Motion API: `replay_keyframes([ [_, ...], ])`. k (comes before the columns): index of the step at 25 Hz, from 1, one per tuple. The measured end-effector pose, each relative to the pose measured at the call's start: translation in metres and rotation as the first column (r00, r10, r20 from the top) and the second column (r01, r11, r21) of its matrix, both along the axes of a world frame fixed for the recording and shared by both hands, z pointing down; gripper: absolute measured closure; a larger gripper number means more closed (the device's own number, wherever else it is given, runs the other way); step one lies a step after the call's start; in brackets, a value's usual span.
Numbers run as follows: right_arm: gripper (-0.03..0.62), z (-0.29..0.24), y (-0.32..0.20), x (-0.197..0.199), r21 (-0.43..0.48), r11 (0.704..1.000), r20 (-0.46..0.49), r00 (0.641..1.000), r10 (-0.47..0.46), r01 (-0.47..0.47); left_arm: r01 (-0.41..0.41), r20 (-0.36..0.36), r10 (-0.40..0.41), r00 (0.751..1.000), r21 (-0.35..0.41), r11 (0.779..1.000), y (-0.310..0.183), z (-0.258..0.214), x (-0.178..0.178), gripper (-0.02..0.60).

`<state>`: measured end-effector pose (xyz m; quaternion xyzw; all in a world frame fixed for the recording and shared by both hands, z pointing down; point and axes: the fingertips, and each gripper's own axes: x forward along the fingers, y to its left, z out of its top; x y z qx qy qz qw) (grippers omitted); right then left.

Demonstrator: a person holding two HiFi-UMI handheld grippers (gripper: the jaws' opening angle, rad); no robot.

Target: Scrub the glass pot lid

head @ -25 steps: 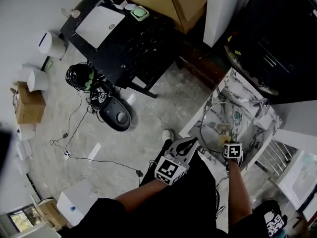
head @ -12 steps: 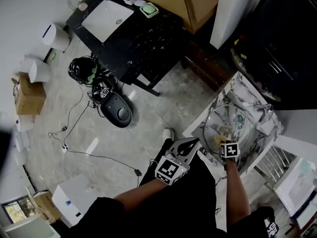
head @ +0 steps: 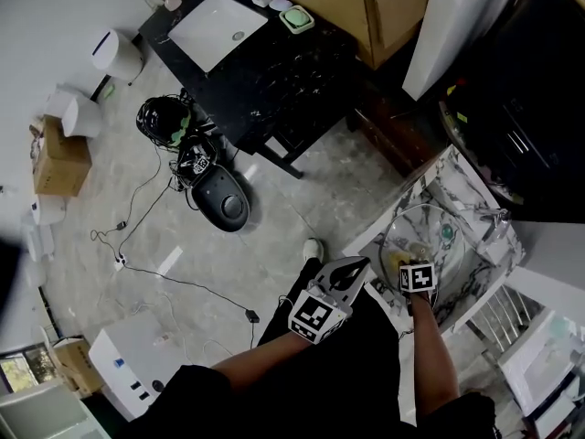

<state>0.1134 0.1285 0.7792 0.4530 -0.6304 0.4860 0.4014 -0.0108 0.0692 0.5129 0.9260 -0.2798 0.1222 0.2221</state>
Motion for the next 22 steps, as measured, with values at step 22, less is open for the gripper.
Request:
replay_keyframes([
  [22, 0.531, 0.007, -0.056, 0.008, 0.039, 0.999, 0.031, 0.999, 0.010, -0.011, 0.056, 0.055, -0.056, 0.997, 0.011, 0.998, -0.020, 0.000, -0.003, 0.566],
])
